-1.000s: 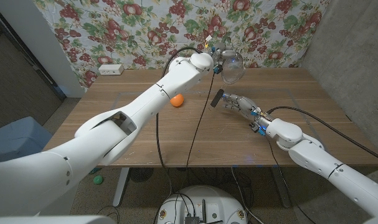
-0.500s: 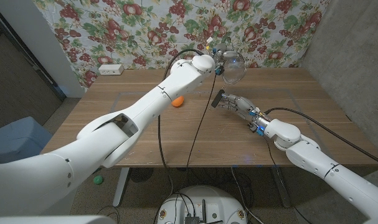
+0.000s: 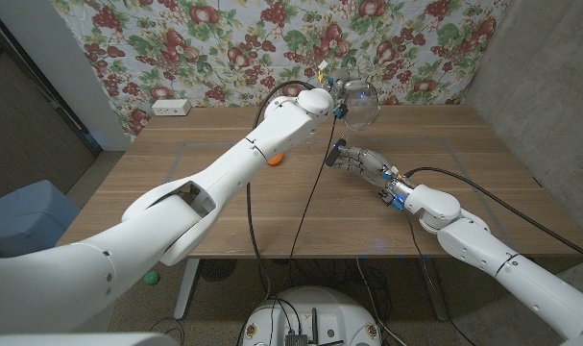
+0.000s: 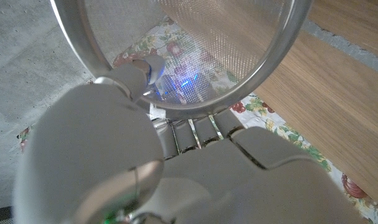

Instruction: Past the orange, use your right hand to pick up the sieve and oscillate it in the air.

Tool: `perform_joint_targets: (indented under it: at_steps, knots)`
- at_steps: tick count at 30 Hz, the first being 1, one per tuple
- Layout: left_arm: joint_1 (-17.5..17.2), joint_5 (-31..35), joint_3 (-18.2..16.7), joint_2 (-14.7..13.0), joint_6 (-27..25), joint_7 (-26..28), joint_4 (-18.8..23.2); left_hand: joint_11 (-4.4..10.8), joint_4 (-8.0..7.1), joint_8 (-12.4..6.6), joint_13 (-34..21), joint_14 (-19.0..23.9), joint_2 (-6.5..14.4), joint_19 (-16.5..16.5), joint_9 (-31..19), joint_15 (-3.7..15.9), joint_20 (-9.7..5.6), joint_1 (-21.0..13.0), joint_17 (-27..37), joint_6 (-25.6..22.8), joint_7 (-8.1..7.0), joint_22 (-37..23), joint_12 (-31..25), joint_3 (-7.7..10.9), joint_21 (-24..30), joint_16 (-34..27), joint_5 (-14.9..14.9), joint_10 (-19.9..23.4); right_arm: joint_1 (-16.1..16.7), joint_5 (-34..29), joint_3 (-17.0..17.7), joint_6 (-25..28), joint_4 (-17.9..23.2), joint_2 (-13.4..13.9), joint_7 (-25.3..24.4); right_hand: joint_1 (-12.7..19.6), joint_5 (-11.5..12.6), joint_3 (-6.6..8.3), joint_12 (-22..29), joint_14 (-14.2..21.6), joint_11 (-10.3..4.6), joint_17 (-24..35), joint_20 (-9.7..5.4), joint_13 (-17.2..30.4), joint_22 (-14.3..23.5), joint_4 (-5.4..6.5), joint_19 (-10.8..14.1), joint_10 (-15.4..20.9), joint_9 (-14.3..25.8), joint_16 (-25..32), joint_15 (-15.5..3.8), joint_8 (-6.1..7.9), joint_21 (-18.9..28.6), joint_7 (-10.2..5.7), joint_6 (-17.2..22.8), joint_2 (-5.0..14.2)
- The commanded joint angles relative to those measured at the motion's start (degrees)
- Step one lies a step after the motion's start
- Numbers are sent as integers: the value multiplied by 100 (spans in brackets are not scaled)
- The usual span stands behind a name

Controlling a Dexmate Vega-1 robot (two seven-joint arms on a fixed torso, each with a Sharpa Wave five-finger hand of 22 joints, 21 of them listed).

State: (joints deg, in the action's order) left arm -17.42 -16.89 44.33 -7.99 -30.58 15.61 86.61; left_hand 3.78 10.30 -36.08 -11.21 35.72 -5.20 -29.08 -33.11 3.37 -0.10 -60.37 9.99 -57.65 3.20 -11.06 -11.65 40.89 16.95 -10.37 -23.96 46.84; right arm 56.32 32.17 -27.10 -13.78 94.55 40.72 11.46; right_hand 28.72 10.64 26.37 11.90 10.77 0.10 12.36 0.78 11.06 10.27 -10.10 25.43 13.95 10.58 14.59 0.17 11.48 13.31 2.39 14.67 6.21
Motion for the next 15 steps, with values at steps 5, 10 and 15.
perform_joint_targets:
  at_steps: [5,10,15]
  knots:
    - [-143,-162,-46,48,128,85,33,-27,-1,23,-19,-52,-21,-28,-30,357,25,52,20,-605,633,-25,24,62,36,0,-38,-75,125,150,62,-39,54,-183,-240,222,43,-10,126,826,-12,229,70,66,97,70,406,449,24,435,-209,116,191,-26,369,115]
    - [-140,-166,-33,48,133,103,19,-17,1,34,-20,-63,-29,-28,-35,347,22,62,20,-609,622,-25,27,82,37,0,-45,-97,82,299,50,-29,-26,-230,-92,410,65,-68,247,1320,-23,470,146,151,215,54,507,832,50,791,-357,194,336,-9,657,135]
    - [-134,-171,-25,50,137,113,-3,-29,-2,56,-20,-77,-30,-16,-32,348,33,75,21,-598,612,-27,26,101,35,1,-50,-111,84,286,55,-42,-31,-240,-117,505,69,-188,498,1715,-118,811,200,351,330,78,462,1358,85,1194,-439,306,460,34,995,138]
